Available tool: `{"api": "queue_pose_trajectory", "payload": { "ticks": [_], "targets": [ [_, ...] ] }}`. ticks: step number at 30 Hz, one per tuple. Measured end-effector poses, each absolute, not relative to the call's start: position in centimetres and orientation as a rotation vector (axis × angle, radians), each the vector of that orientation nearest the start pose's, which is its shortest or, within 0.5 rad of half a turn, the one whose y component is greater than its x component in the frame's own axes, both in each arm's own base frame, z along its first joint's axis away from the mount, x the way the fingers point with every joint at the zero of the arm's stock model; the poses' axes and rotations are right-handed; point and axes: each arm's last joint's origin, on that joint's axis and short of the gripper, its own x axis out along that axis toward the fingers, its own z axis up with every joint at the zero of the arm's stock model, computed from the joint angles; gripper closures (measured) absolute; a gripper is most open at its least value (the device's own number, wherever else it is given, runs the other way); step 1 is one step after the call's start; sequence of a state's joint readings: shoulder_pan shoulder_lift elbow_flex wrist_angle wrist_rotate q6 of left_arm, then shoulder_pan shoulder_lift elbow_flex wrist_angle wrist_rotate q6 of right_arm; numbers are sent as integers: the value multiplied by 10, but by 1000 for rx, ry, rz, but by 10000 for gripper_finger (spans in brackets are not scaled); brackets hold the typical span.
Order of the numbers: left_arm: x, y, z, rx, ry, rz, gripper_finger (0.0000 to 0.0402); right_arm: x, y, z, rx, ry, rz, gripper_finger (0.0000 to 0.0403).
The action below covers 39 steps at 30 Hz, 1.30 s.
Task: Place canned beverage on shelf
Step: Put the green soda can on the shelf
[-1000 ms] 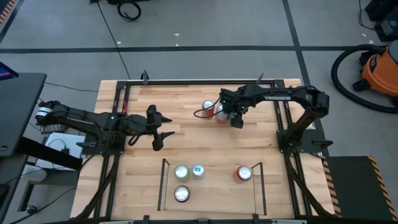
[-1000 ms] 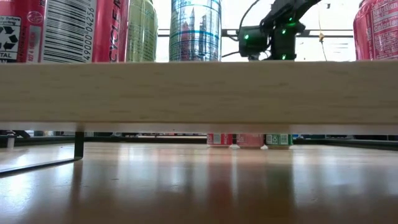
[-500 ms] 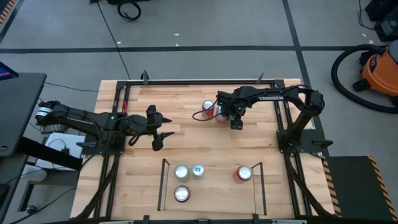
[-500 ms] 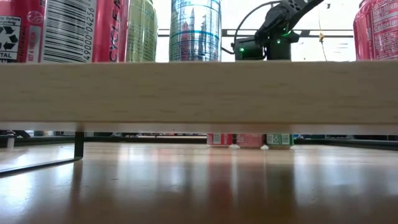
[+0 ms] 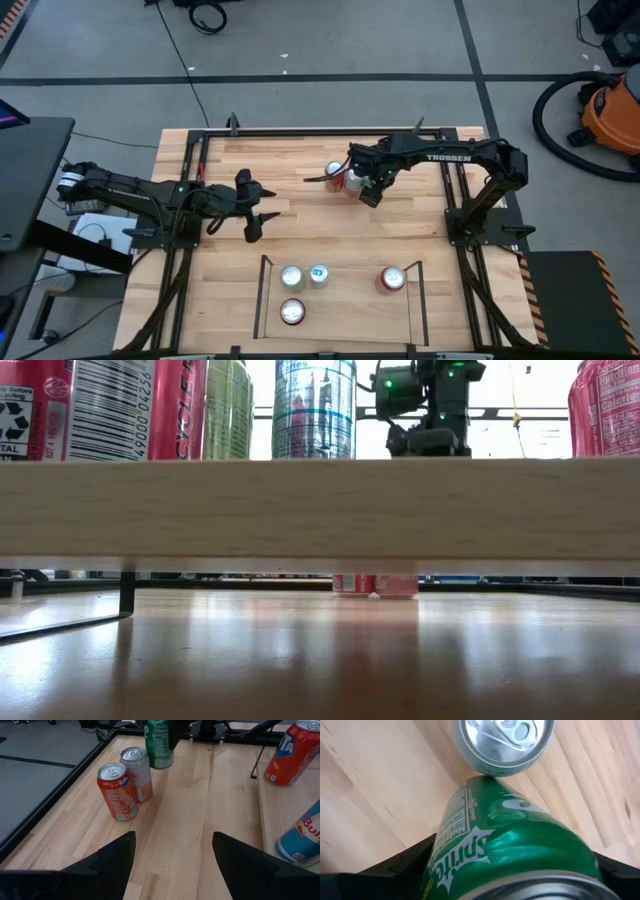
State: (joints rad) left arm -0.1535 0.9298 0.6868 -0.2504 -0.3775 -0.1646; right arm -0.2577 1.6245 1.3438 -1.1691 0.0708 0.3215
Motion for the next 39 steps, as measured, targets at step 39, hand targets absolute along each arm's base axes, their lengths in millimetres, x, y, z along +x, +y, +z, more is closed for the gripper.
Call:
{"api": "queue_pose_trajectory", "payload": {
  "ticks": [39],
  "targets": [
    [198,-20,271,-43,442,258,127,324,118,293,22,1238,118,62]
  ]
}}
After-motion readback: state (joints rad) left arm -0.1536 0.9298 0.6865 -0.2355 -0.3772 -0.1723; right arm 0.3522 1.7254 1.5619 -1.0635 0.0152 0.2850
